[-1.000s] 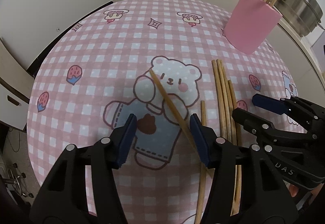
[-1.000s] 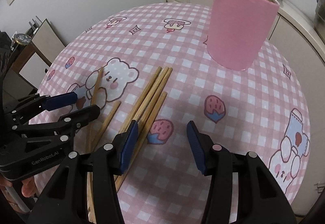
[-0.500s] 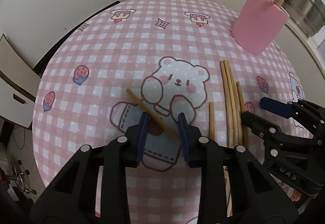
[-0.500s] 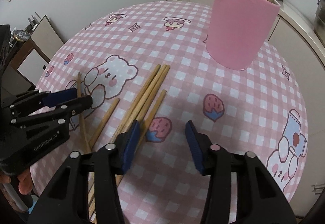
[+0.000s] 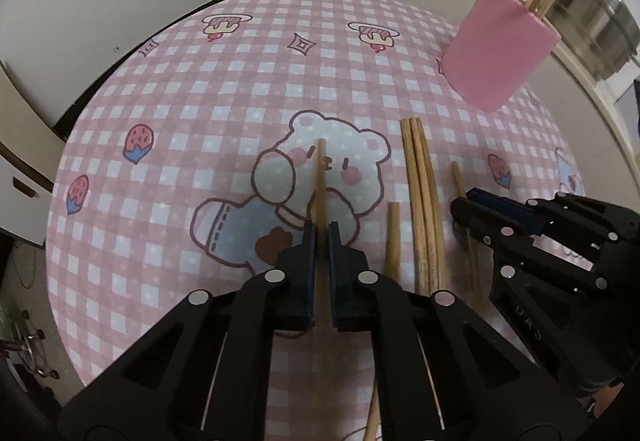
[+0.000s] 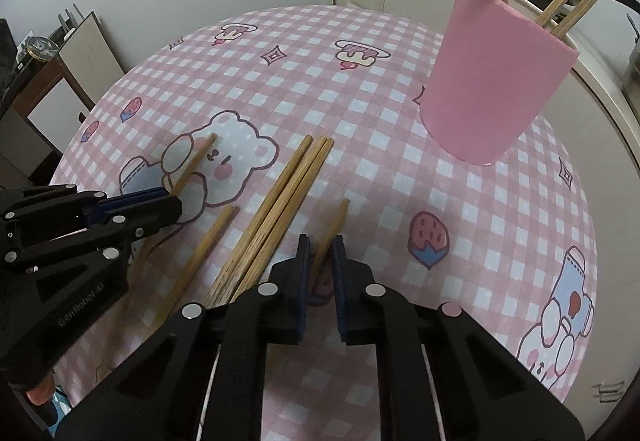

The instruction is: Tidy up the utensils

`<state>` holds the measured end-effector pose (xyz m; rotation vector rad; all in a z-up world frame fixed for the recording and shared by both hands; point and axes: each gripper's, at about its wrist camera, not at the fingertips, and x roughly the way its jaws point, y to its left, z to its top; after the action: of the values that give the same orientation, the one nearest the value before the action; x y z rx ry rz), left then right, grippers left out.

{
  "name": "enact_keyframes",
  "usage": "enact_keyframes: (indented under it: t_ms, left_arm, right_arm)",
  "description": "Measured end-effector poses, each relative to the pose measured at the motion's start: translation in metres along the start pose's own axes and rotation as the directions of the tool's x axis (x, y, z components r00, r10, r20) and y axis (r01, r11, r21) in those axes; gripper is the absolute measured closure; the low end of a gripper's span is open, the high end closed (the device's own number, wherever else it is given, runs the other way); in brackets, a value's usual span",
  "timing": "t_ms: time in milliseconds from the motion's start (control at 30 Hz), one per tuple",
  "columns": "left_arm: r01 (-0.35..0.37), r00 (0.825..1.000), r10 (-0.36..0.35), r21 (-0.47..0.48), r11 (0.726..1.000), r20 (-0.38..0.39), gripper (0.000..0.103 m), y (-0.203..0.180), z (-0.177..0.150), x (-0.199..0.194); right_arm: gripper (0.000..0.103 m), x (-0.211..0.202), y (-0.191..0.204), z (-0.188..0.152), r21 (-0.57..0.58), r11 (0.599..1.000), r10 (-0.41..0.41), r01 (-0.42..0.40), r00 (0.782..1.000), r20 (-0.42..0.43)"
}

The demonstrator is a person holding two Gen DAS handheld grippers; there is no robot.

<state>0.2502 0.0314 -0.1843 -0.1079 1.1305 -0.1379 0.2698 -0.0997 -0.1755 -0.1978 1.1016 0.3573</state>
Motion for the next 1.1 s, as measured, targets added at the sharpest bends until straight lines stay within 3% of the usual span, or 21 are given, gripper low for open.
enact_keyframes:
  t_ms: [167,433,700,867,967,1100]
  left_arm:
    - [0.047,0.999,-0.046,-0.027,0.999,0.021,0.097,0.003,0.000,-0.014]
    - [0.108,0.982,-0.107,0.001,0.994,0.157,0.097,-0.010,0.007,-0.074]
    - [0.140,0.938,-0.151,0.057,0.988,0.313,0.097,-0.037,0.009,-0.142]
    - [0.161,0.895,-0.181,0.085,0.983,0.408,0.097,-0.052,0.013,-0.174]
    - [0.166,0.874,-0.194,0.101,0.981,0.447,0.097,-0.063,0.016,-0.186]
    - [0.177,0.860,-0.210,0.115,0.978,0.466,0.097,-0.078,0.023,-0.192]
  right_arm:
    - [0.099,-0.016,-0.015,-0.001,0.060,0.996,0.062,-0.065,0.997,0.040]
    - [0.099,-0.075,-0.027,0.001,0.070,0.985,0.146,-0.161,0.973,0.178]
    - [0.099,-0.140,-0.036,0.005,0.051,0.979,0.169,-0.197,0.929,0.329]
    - [0.099,-0.173,-0.047,0.003,0.040,0.978,0.170,-0.202,0.901,0.399]
    - [0.099,-0.186,-0.055,0.003,0.035,0.980,0.162,-0.196,0.885,0.436]
    - [0.099,-0.196,-0.065,0.006,0.035,0.983,0.145,-0.182,0.871,0.469]
